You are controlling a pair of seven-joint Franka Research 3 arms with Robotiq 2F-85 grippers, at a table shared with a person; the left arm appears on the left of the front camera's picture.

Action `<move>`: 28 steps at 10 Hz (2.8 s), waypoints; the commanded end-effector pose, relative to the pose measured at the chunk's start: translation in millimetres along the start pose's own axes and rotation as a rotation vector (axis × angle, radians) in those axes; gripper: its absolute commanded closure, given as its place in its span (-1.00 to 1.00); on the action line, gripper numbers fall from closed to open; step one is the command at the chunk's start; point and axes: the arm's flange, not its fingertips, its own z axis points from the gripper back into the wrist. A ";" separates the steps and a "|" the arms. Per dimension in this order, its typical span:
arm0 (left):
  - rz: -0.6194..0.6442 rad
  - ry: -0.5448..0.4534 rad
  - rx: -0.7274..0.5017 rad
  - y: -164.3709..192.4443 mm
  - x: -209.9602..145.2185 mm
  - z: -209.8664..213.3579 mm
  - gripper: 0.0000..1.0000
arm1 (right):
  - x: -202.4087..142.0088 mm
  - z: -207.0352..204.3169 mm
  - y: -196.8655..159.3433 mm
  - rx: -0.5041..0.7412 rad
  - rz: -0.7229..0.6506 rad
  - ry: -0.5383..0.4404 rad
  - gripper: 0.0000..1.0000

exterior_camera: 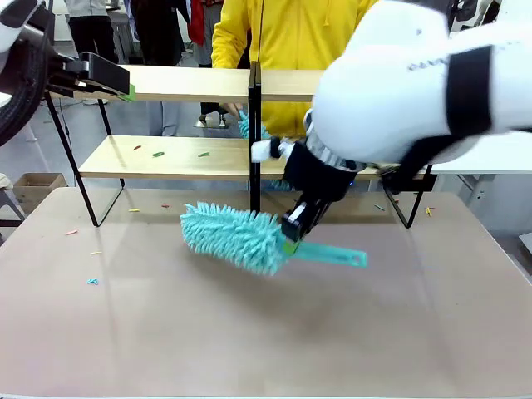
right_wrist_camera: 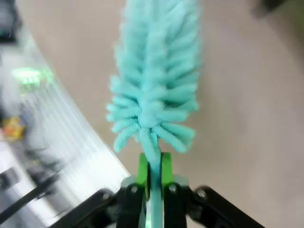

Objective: Clean the shelves.
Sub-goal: Clean another randomly selected level of the Shelf with the Duster.

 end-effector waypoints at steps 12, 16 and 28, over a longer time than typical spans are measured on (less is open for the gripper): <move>0.002 -0.002 0.009 0.3 0.1 1.0 -1.00 | -27.6 12.1 57.1 0.220 0.037 -0.015 0.75; 0.002 -0.002 0.009 0.3 0.1 1.0 -1.00 | -37.9 0.0 106.5 0.329 0.271 0.012 0.75; 0.002 -0.002 0.009 0.3 0.1 1.0 -1.00 | 59.9 -58.4 34.9 -0.203 -0.183 -0.224 0.75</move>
